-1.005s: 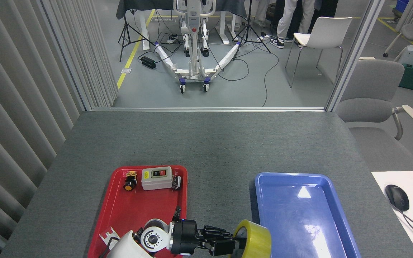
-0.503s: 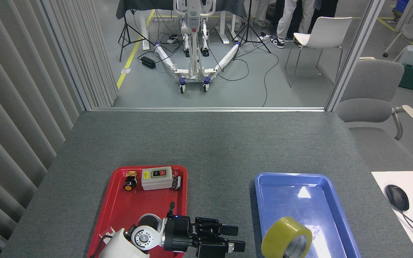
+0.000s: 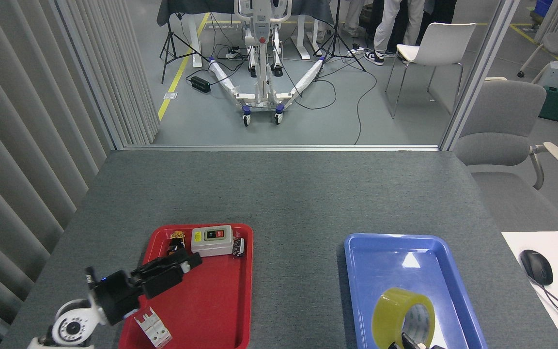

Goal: Place and move tape with both arms
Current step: 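Release the tape roll into the blue tray and withdraw the left hand, then reach the right gripper to the tape roll in the blue tray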

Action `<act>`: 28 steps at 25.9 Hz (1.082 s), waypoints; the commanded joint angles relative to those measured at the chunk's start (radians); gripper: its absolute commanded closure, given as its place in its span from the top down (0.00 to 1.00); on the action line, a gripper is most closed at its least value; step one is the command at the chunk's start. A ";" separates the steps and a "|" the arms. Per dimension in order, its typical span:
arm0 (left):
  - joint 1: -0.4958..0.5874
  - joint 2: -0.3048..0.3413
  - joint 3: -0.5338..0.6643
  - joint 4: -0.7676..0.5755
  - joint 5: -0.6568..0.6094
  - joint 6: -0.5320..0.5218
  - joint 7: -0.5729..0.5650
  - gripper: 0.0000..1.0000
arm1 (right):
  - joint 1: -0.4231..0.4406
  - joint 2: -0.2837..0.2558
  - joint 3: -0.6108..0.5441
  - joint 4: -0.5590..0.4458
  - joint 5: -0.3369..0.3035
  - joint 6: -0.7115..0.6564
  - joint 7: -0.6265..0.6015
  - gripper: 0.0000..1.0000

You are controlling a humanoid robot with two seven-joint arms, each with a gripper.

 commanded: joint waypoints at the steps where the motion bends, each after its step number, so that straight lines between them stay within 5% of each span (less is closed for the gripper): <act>1: 0.155 0.031 0.143 -0.167 -0.080 0.009 0.133 1.00 | -0.012 -0.006 -0.033 0.002 -0.006 0.000 0.043 0.00; 5: 0.296 0.031 0.143 -0.282 -0.367 0.059 0.501 0.97 | -0.049 -0.006 -0.059 0.014 -0.008 0.021 0.126 0.00; 8: 0.328 0.032 -0.004 -0.305 -0.611 0.233 0.741 0.98 | -0.099 -0.009 -0.059 0.022 -0.008 0.176 0.255 0.00; 13: 0.348 0.034 -0.197 -0.306 -0.839 0.641 0.857 0.98 | -0.190 -0.052 -0.052 0.068 -0.013 0.368 0.373 0.00; 17: 0.348 0.032 -0.337 -0.312 -0.977 0.789 0.992 0.98 | -0.277 -0.083 -0.016 0.162 -0.065 0.485 0.463 0.00; 24: 0.317 0.035 -0.312 -0.309 -0.950 0.801 0.871 1.00 | -0.423 -0.094 0.113 0.291 -0.167 0.574 0.566 0.00; 28: 0.303 0.054 -0.276 -0.317 -0.939 0.694 0.814 1.00 | -0.444 -0.086 0.153 0.288 -0.178 0.607 0.589 0.00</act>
